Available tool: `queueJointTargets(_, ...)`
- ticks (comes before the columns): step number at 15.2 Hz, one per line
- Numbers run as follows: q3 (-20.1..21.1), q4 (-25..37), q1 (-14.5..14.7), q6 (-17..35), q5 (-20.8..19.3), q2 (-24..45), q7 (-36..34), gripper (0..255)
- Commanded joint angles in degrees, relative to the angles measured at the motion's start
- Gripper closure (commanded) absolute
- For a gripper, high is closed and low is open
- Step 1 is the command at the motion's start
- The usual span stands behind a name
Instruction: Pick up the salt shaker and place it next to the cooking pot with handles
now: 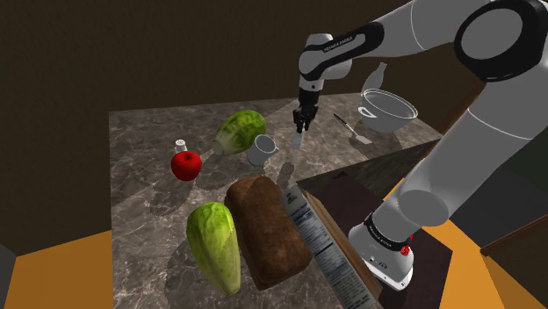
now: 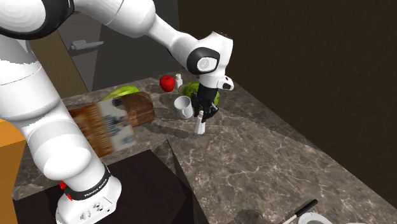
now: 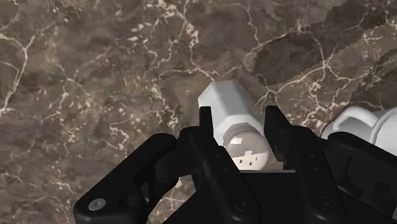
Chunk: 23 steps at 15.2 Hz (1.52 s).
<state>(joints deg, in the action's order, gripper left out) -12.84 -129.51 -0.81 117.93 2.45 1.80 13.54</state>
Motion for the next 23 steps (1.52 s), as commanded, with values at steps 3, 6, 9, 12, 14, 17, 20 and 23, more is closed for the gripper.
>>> queueJointTargets(3,0.04,1.48,0.07,-3.24,-0.48,-1.8,-0.51,255)
queueJointTargets(6,0.06,2.57,0.08,-5.51,-0.78,-3.02,-0.8,255)
queueJointTargets(9,0.09,3.78,0.1,-7.79,-1.05,-4.12,-1.06,255)
queueJointTargets(12,0.13,5.09,0.11,-10.07,-1.27,-5.12,-1.3,255)
queueJointTargets(14,0.16,6.03,0.12,-11.59,-1.4,-5.72,-1.44,255)
queueJointTargets(17,0.21,7.53,0.14,-13.87,-1.57,-6.52,-1.64,255)
queueJointTargets(20,0.26,9.13,0.15,-16.15,-1.7,-7.22,-1.81,255)
queueJointTargets(23,0.31,10.85,0.17,-18.43,-1.81,-7.8,-1.97,255)
